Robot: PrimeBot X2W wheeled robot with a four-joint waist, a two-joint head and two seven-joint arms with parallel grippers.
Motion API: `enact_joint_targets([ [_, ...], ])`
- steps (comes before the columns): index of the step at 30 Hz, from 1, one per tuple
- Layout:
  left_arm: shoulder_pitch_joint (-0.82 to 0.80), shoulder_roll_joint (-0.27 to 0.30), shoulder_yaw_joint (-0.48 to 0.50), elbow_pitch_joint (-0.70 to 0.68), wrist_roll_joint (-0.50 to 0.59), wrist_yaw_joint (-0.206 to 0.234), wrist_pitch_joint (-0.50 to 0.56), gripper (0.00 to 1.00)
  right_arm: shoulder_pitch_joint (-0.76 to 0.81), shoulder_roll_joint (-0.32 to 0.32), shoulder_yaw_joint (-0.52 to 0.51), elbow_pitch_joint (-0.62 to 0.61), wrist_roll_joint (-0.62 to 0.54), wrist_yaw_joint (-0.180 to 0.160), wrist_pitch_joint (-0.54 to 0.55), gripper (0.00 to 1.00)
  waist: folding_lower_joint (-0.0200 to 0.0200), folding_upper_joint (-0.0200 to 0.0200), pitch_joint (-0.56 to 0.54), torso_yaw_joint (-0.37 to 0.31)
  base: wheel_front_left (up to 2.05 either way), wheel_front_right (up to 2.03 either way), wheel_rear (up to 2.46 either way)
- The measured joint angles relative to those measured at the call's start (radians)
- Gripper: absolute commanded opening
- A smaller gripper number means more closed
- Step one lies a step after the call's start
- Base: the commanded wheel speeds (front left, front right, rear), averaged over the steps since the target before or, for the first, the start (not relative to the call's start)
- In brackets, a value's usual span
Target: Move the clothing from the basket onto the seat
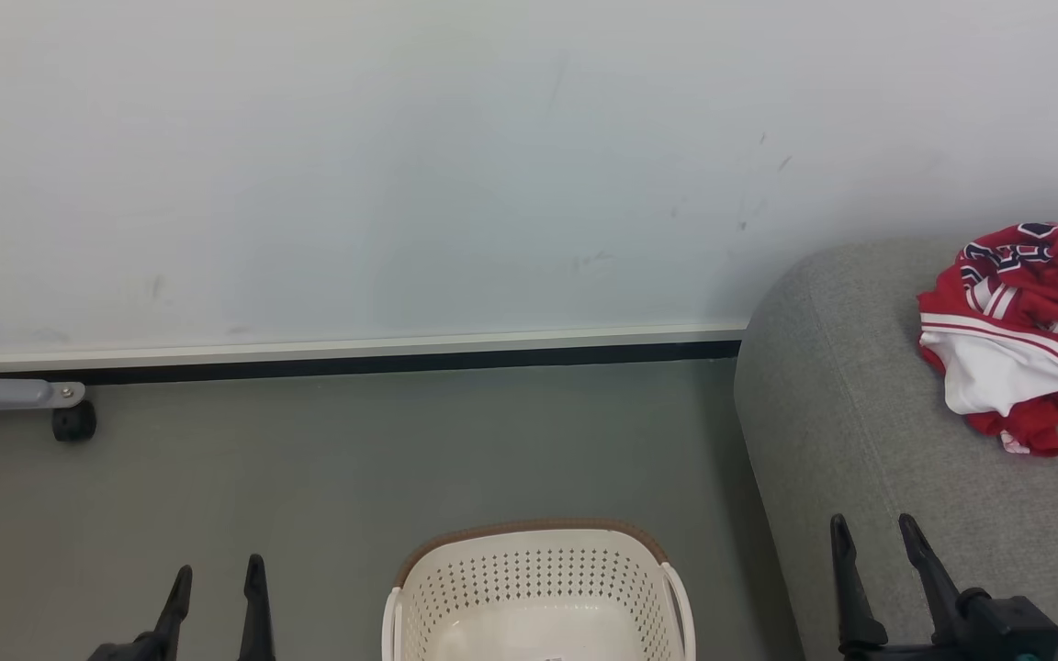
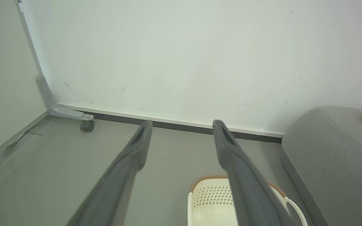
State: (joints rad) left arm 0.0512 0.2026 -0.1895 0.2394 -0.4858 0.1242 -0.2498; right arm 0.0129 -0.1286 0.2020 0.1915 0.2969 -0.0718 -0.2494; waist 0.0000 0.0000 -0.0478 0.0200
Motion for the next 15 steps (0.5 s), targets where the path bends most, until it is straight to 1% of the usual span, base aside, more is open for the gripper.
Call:
enact_joint_targets([
  [10, 0.019, -0.034, 0.039, -0.046, 0.037, 0.0, 0.0, 1.0, 0.041, 0.001, -0.02, -0.059, 0.0, -0.013, 0.0, 1.0, 0.0, 0.0, 0.01, 0.002, 0.0, 0.0, 0.0],
  [15, 0.019, -0.037, 0.049, -0.053, 0.048, 0.0, 0.0, 1.0, 0.041, 0.002, -0.027, -0.078, 0.0, -0.016, 0.0, 1.0, 0.0, 0.0, 0.013, 0.004, 0.0, 0.0, 0.0],
])
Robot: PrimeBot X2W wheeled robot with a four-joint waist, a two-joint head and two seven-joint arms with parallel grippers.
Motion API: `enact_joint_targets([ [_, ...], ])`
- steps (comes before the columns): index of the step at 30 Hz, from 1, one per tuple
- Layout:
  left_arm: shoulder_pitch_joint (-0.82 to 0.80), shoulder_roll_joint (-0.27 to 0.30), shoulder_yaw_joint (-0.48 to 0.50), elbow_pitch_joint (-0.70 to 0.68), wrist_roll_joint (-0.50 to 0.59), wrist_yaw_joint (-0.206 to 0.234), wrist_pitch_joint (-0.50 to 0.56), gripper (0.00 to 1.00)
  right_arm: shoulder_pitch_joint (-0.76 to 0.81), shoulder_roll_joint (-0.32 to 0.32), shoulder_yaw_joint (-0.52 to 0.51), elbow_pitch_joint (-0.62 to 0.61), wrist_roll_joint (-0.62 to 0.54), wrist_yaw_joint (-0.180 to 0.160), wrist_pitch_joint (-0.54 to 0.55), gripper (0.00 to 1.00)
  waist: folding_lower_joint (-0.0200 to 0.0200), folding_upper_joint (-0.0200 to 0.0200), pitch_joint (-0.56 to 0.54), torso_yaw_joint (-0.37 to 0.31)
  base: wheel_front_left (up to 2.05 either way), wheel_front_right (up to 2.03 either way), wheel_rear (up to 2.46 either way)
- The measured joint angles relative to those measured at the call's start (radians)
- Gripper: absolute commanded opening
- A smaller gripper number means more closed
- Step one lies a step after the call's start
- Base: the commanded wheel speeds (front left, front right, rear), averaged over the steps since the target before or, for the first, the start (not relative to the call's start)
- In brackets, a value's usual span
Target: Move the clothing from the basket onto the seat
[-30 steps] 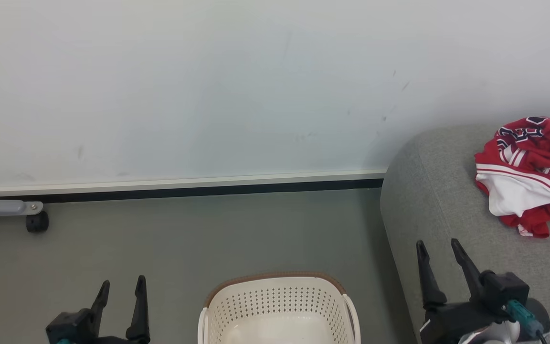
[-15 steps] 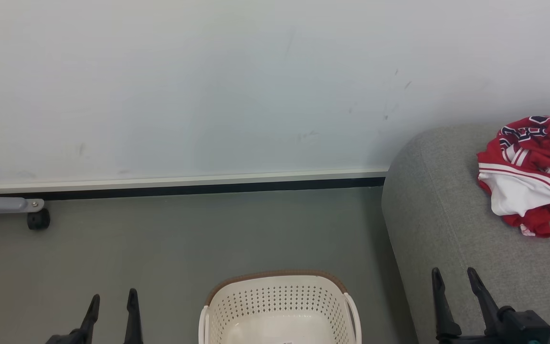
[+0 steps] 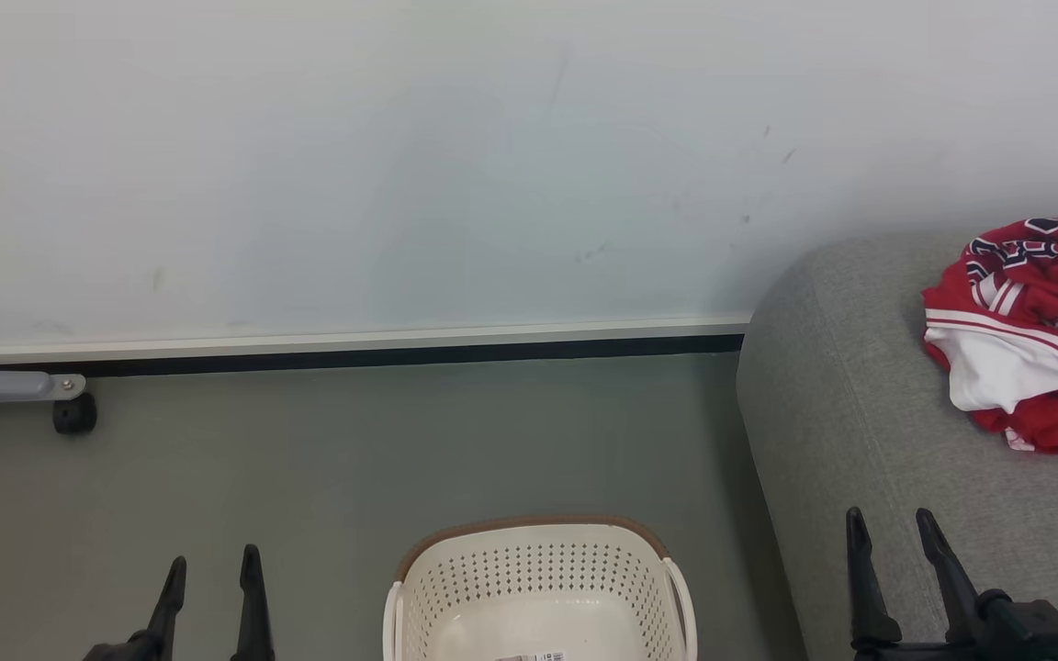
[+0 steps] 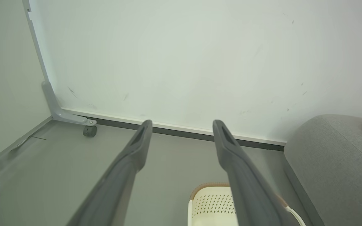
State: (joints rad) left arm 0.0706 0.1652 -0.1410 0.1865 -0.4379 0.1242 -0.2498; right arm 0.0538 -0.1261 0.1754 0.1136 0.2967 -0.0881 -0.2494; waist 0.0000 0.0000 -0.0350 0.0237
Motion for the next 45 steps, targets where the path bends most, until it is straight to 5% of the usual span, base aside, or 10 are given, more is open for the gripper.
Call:
enact_joint_targets([
  [15, 0.0, -0.007, 0.012, -0.01, 0.019, 0.0, 0.0, 1.0, 0.002, 0.001, -0.008, -0.015, -0.003, -0.001, 0.0, 1.0, 0.0, 0.0, 0.006, 0.008, 0.0, 0.0, 0.0],
  [16, 0.001, -0.007, 0.013, -0.012, 0.023, 0.0, 0.0, 0.0, 0.002, 0.001, -0.009, -0.016, -0.003, -0.001, 0.0, 0.0, 0.0, 0.0, 0.006, 0.008, 0.0, 0.0, 0.0],
  [28, 0.02, -0.028, 0.017, 0.039, -0.018, -0.011, 0.022, 0.0, 0.022, 0.016, -0.019, 0.048, 0.044, 0.009, 0.021, 0.0, 0.0001, 0.0, 0.008, 0.007, 0.0, 0.0, 0.0],
  [45, -0.005, -0.044, 0.06, 0.055, -0.243, -0.055, 0.091, 0.0, -0.004, 0.028, -0.075, 0.071, 0.289, 0.045, 0.091, 0.0, 0.0001, 0.0, 0.014, 0.001, 0.0, 0.0, 0.0],
])
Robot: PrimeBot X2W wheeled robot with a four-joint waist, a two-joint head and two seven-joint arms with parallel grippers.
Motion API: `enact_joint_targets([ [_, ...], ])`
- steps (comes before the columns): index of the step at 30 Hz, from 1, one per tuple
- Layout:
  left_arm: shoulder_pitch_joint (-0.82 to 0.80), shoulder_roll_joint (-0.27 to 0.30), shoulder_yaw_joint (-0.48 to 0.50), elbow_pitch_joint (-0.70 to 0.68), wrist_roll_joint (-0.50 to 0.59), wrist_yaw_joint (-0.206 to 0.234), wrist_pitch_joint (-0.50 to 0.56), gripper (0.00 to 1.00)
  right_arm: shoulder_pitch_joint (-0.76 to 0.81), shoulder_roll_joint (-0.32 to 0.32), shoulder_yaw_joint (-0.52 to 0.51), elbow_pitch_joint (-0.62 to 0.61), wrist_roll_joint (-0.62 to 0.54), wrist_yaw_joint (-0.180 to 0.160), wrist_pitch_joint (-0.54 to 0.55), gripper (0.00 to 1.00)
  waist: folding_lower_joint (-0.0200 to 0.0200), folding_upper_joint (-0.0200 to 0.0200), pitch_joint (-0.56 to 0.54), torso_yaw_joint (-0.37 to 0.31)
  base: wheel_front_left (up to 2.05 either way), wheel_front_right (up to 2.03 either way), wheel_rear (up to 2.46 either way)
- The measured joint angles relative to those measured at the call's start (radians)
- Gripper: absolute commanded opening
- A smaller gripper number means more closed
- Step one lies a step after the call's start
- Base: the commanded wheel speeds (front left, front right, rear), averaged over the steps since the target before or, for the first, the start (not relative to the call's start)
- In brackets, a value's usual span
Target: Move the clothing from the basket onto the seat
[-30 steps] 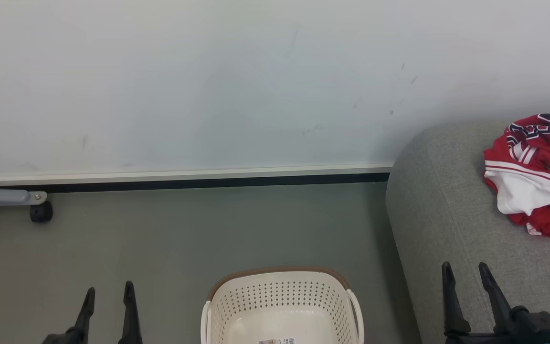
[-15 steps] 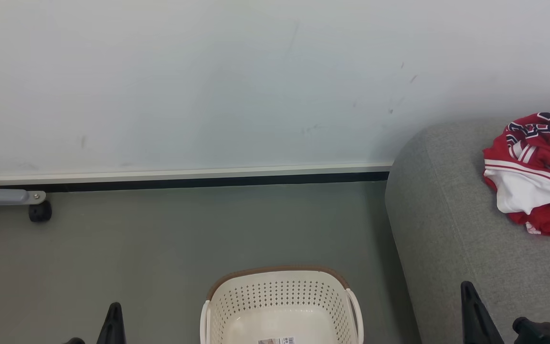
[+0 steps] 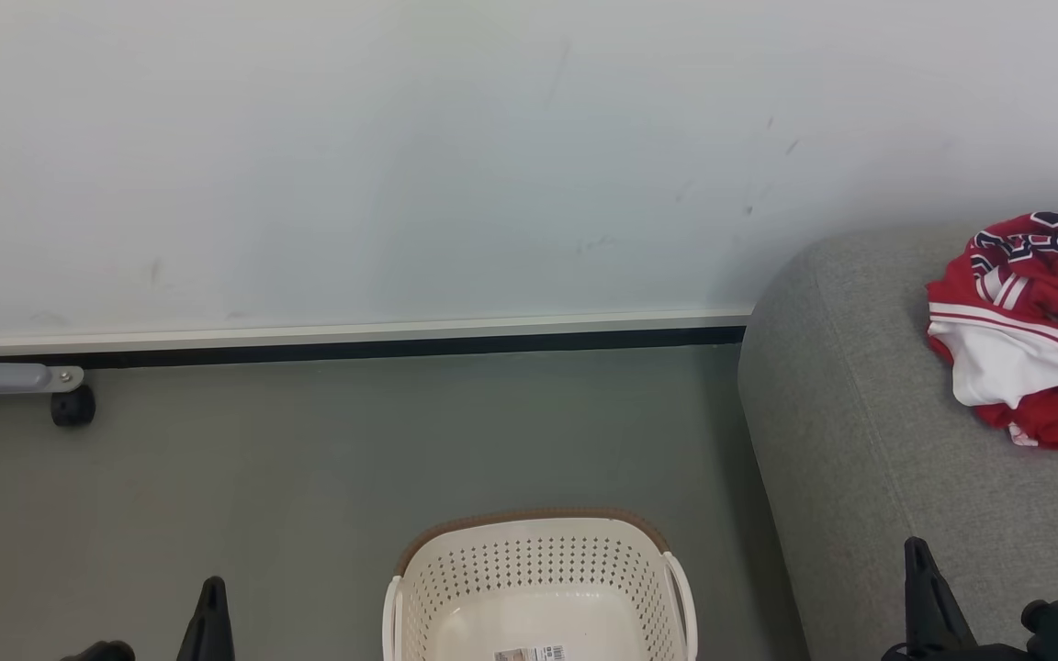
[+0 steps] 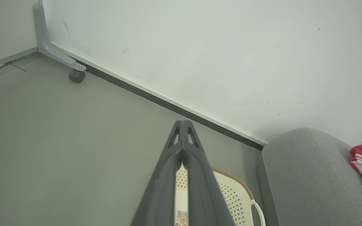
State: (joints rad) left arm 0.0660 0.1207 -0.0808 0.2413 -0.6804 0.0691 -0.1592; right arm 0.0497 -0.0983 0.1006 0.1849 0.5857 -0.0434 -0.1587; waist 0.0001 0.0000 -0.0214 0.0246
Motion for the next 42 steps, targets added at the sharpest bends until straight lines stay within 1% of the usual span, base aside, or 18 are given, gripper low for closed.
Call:
enact_joint_targets([
  [6, -0.003, -0.006, 0.012, 0.003, -0.071, -0.017, 0.023, 0.0, -0.002, 0.004, -0.02, 0.012, 0.08, 0.01, 0.024, 0.0, 0.0, 0.0001, 0.002, -0.002, 0.0, 0.0, 0.0],
  [9, -0.006, -0.008, 0.017, 0.005, -0.089, -0.017, 0.031, 0.0, -0.005, 0.006, -0.026, 0.014, 0.111, 0.017, 0.028, 0.0, 0.0, 0.0001, 0.002, -0.003, 0.0, 0.0, 0.0],
  [40, -0.066, -0.038, 0.088, 0.028, -0.465, -0.097, 0.141, 0.0, -0.064, 0.028, -0.122, 0.059, 0.52, 0.082, 0.142, 0.0, 0.0, 0.0001, 0.012, -0.013, 0.0, 0.0, 0.0],
  [41, -0.071, -0.041, 0.095, 0.03, -0.498, -0.103, 0.15, 0.0, -0.066, 0.03, -0.128, 0.061, 0.55, 0.088, 0.15, 0.0, 0.0, 0.0001, 0.013, -0.013, 0.0, 0.0, 0.0],
  [42, -0.074, -0.043, 0.097, 0.03, -0.508, -0.106, 0.152, 0.0, -0.069, 0.03, -0.131, 0.063, 0.564, 0.089, 0.155, 0.0, 0.0, 0.0001, 0.013, -0.014, 0.0, 0.0, 0.0],
])
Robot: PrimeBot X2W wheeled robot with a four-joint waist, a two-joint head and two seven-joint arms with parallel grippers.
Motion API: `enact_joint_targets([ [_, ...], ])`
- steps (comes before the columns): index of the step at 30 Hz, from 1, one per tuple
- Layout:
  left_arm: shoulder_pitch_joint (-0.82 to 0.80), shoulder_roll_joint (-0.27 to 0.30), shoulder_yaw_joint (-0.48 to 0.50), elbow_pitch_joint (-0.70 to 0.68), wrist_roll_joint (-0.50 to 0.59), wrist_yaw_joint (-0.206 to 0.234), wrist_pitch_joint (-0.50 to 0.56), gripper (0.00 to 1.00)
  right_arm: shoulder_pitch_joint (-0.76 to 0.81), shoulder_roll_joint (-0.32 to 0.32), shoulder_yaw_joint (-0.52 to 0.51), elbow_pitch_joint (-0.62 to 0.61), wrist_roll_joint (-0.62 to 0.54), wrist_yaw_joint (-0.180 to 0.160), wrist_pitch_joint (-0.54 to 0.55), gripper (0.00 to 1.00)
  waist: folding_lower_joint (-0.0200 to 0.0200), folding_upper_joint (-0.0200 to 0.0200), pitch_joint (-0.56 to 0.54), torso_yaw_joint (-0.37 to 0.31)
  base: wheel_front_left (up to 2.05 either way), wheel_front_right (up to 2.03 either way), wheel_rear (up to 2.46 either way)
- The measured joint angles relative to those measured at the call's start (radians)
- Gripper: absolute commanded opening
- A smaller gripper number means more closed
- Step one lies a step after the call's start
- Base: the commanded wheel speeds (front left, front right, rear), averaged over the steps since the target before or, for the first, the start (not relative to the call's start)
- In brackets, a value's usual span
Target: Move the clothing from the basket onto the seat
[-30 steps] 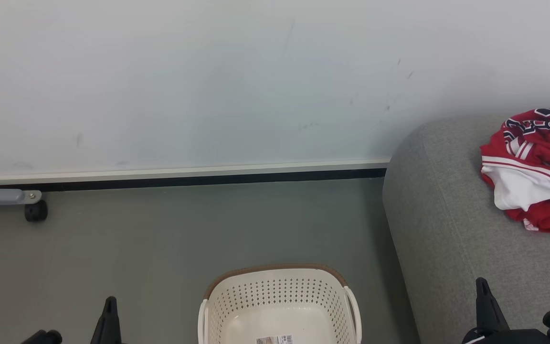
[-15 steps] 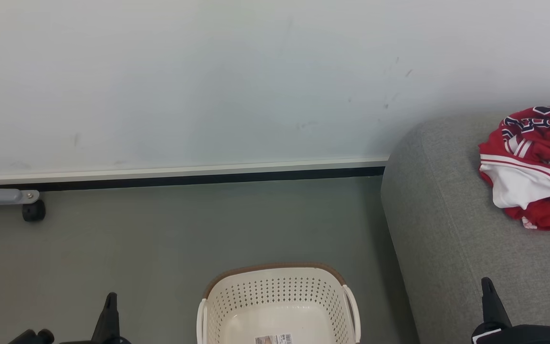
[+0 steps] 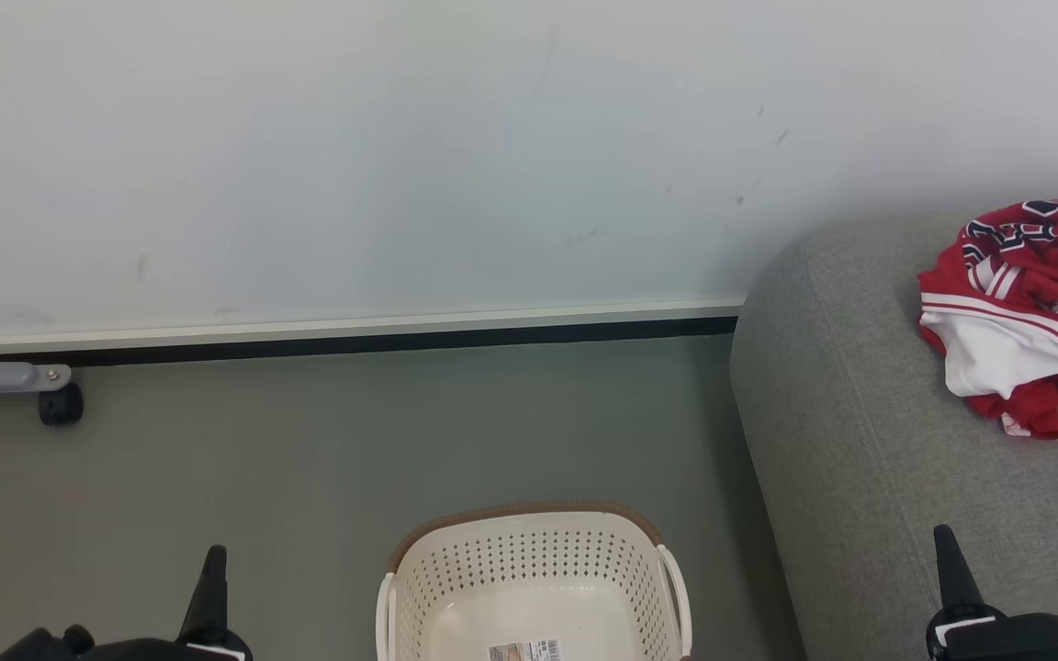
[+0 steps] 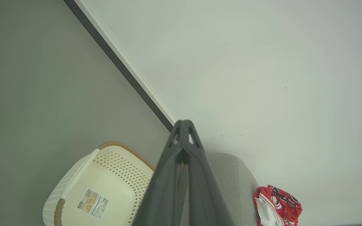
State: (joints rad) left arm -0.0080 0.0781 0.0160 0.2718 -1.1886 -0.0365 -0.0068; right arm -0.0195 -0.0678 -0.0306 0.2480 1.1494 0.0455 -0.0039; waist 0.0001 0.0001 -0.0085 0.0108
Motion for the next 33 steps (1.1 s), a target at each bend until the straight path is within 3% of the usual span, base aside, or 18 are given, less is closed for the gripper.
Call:
enact_joint_targets([
  [33, -0.069, -0.034, 0.073, 0.022, -0.392, -0.081, 0.118, 0.0, -0.061, 0.022, -0.1, 0.05, 0.438, 0.072, 0.112, 0.0, -0.0001, 0.0, 0.01, -0.011, 0.0, 0.0, 0.0],
])
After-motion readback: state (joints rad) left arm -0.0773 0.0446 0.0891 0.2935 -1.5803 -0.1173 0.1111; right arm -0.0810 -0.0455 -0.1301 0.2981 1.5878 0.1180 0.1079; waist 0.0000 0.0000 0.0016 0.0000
